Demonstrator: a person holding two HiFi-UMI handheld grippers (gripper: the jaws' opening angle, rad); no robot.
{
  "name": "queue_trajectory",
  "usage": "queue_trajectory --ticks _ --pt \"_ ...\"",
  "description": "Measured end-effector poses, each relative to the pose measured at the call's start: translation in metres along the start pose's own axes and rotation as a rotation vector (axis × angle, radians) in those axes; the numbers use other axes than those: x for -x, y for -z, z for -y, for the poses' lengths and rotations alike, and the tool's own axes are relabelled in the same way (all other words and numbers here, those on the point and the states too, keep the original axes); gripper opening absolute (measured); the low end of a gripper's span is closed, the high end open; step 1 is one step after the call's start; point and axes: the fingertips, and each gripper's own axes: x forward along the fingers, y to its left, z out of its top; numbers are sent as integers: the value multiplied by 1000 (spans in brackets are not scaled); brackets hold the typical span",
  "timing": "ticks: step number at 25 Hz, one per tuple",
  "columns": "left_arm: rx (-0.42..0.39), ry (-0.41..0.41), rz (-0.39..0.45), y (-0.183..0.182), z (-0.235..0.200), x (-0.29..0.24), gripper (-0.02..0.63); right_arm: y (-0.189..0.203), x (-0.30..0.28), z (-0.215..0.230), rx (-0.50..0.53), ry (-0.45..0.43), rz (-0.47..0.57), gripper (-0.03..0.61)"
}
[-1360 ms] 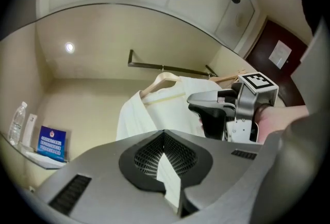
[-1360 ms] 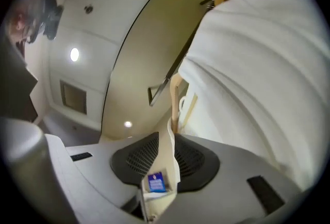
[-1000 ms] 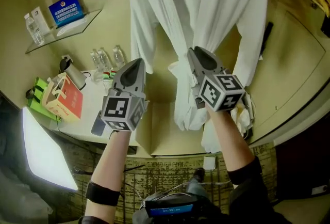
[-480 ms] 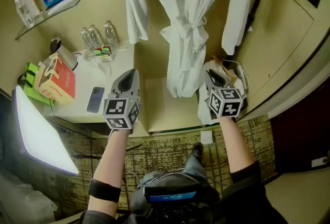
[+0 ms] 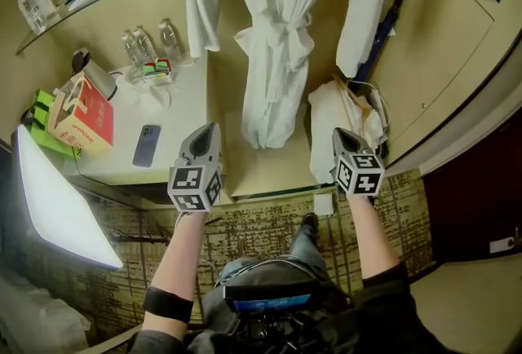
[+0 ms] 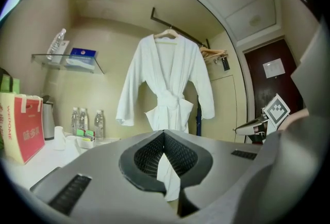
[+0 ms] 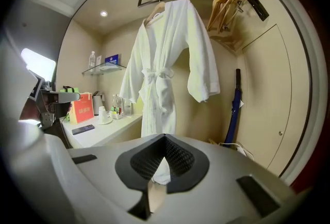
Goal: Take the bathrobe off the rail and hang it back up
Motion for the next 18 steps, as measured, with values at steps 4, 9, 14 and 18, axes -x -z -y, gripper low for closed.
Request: queue_trajectory --ticks 4,9,14,18 --pt "17 -14 -18 10 -2 5 2 7 7 3 -6 -1 -17 15" --pt "18 -32 -42 24 -14 10 2 18 8 5 -15 19 -29 14" --pt "18 -29 -49 27 -19 9 2 21 4 5 -17 25 -31 15" --pt "16 -28 -51 27 -19 7 2 20 2 3 -23 13 -33 15"
